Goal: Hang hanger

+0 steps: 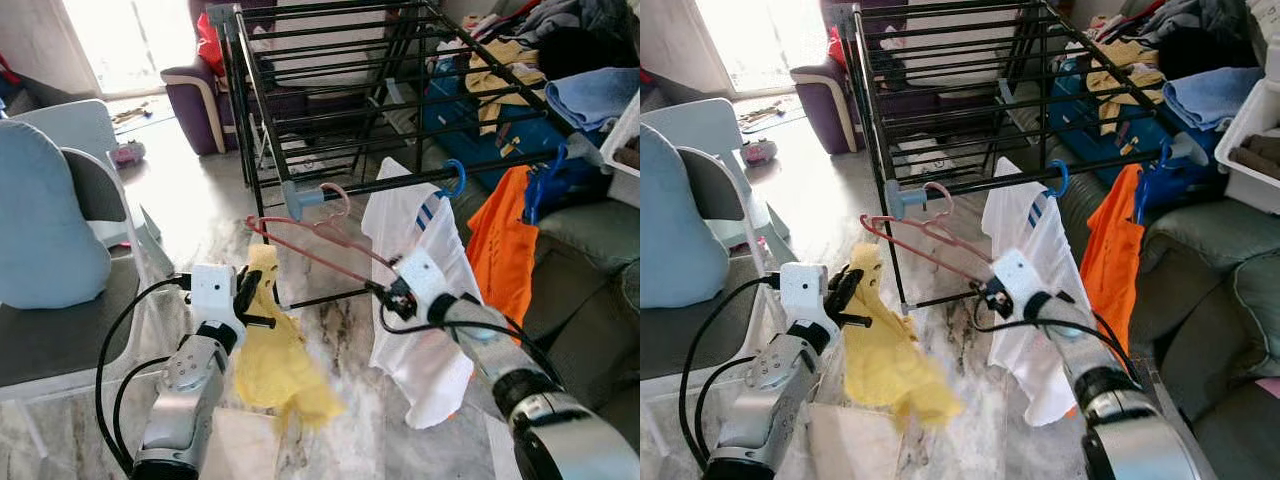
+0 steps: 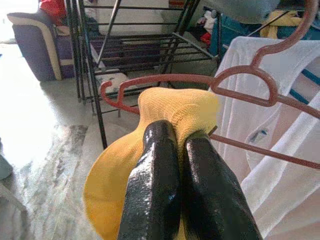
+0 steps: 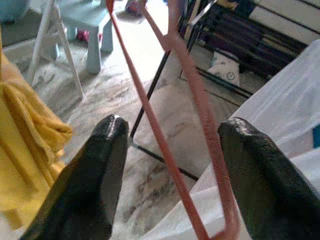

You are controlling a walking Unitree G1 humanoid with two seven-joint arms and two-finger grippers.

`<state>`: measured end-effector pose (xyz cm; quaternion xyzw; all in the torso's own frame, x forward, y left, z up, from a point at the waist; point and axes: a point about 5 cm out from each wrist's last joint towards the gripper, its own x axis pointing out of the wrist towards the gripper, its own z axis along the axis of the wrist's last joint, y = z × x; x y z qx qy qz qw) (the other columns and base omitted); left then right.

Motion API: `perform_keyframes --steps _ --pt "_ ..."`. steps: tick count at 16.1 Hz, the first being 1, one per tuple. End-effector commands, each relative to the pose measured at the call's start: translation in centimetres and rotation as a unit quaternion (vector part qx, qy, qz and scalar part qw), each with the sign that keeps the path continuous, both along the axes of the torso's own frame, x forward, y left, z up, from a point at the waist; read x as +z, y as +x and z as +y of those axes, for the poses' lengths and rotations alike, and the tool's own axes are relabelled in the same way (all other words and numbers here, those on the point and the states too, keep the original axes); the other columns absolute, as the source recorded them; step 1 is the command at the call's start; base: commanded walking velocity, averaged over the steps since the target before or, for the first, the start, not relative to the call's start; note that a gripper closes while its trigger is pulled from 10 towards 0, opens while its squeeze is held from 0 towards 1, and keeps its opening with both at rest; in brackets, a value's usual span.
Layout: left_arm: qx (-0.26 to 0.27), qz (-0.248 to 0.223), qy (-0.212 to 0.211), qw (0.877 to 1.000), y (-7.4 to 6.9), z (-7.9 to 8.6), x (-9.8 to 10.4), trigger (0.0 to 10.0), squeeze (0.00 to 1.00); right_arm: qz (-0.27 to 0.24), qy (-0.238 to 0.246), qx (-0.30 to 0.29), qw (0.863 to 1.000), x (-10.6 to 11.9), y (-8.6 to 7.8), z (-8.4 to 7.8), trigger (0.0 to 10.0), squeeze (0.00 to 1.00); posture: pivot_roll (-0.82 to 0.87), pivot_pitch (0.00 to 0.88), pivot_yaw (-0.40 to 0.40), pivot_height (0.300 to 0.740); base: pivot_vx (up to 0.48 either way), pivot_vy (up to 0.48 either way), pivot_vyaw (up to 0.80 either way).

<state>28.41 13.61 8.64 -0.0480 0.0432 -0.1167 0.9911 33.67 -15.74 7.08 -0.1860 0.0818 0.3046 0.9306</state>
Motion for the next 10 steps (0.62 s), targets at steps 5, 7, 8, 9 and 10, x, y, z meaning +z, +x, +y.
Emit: perform_keyframes --steps 5,7,8,9,10 --pt "-0.003 -0.027 -0.019 0.999 0.0 0.2 1.1 10.0 0.0 -0.077 0.06 -0.053 0.994 1.6 -0.5 0.0 10.0 1.0 -0.08 0.0 -0.01 0.74 0.0 0.0 0.0" --pt "-0.01 -0.032 -0.02 0.999 -0.1 0.1 1.1 10.0 0.0 -0.079 0.071 -0.055 0.993 1.0 -1.5 0.5 10.0 1.0 -0.09 0.0 -0.006 0.74 0.0 0.0 0.0" --pt "-0.024 -0.041 -0.024 0.999 0.0 -0.2 1.4 10.0 0.0 -0.074 0.071 -0.065 0.993 0.6 -1.7 0.7 10.0 1.0 -0.09 0.0 -0.004 0.74 0.0 0.0 0.0" --pt "-0.024 -0.043 -0.026 0.998 0.2 -0.2 1.6 10.0 0.0 -0.077 0.073 -0.07 0.992 0.7 -1.6 0.7 10.0 1.0 -0.09 0.0 -0.003 0.74 0.0 0.0 0.0" --pt "-0.024 -0.046 -0.024 0.998 0.2 -0.2 1.7 10.0 0.0 -0.075 0.085 -0.072 0.991 0.8 -1.6 0.8 10.0 1.0 -0.09 0.0 -0.004 0.74 0.0 0.0 0.0"
